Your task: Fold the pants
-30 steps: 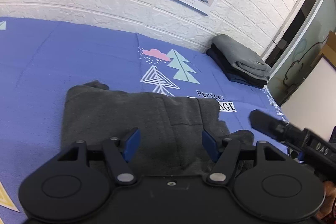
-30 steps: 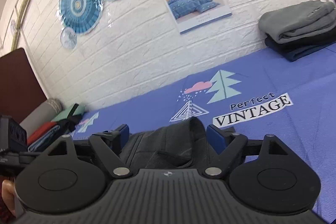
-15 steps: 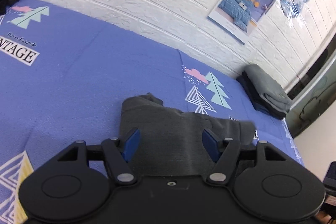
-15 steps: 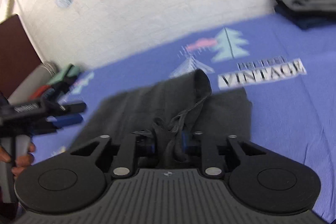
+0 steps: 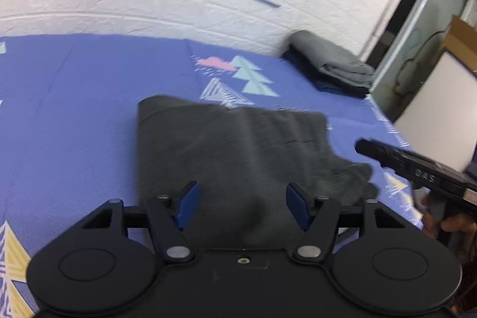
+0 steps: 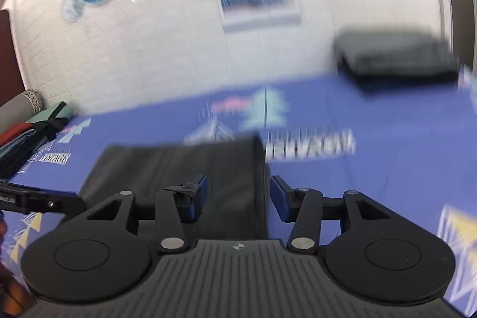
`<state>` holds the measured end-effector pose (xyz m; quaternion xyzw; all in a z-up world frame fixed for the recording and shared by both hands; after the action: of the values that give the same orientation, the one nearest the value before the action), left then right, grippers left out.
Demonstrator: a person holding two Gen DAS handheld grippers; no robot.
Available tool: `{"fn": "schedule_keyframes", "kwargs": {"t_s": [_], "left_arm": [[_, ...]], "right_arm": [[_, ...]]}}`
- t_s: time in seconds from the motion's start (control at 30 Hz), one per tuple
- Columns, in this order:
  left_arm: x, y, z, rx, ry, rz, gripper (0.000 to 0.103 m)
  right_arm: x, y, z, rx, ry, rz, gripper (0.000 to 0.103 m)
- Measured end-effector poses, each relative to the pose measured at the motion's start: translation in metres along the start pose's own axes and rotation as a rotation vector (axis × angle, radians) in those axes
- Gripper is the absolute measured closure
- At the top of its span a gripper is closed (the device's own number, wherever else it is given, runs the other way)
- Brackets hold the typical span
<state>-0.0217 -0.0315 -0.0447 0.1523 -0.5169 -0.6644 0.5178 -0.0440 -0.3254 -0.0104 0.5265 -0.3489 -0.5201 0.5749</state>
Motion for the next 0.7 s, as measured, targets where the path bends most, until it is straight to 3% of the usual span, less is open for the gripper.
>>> {"fn": "schedule_keyframes", "kwargs": {"t_s": [0.1, 0.23, 0.3, 0.37, 0.43, 0.47, 0.5, 0.6, 0.7], "left_arm": [[0.008, -0.007, -0.002, -0.028, 0.002, -0.053, 0.018], [0.003, -0.041, -0.017, -0.126, 0.032, -0.102, 0.017], [0.001, -0.045, -0.015, -0.106, 0.016, -0.115, 0.016], [-0.003, -0.036, -0.012, -0.108, 0.015, -0.067, 0.015], [-0.012, -0.021, -0.004, -0.086, 0.001, 0.031, 0.013], [-0.017, -0.012, 0.002, -0.053, -0.002, 0.065, 0.010], [-0.024, -0.004, 0.008, -0.014, 0.016, 0.084, 0.000], [-0.049, 0.008, 0.011, 0.038, 0.087, 0.106, 0.000], [-0.080, 0.006, -0.003, -0.008, 0.099, 0.226, 0.001]], "right_arm": [[-0.014, -0.002, -0.008, -0.010, 0.070, 0.024, 0.021], [-0.024, -0.058, -0.014, -0.192, 0.073, 0.074, 0.021], [-0.029, -0.071, -0.002, -0.152, 0.057, 0.120, 0.021], [-0.029, -0.061, 0.001, -0.157, 0.075, 0.139, 0.021], [-0.019, -0.044, 0.002, -0.135, 0.075, 0.098, 0.013], [-0.013, -0.036, 0.003, -0.119, 0.068, 0.068, 0.004], [-0.006, -0.030, 0.001, -0.113, 0.062, 0.031, 0.000], [0.017, -0.025, -0.009, -0.149, 0.053, -0.085, 0.000], [0.035, -0.032, -0.020, -0.215, 0.041, -0.170, 0.000]]}}
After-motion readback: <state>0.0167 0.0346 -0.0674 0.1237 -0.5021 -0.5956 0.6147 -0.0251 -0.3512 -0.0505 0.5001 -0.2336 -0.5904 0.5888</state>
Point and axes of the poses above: each gripper's, at about its wrist camera, not at the fingertips, and z roughly against the way its jaws point, x to its right, y to its top, the point moved 3 cm from there along -z, roughly the way its jaws point, and after that the axes turned 13 degrees about x, right-handed, at the moved point
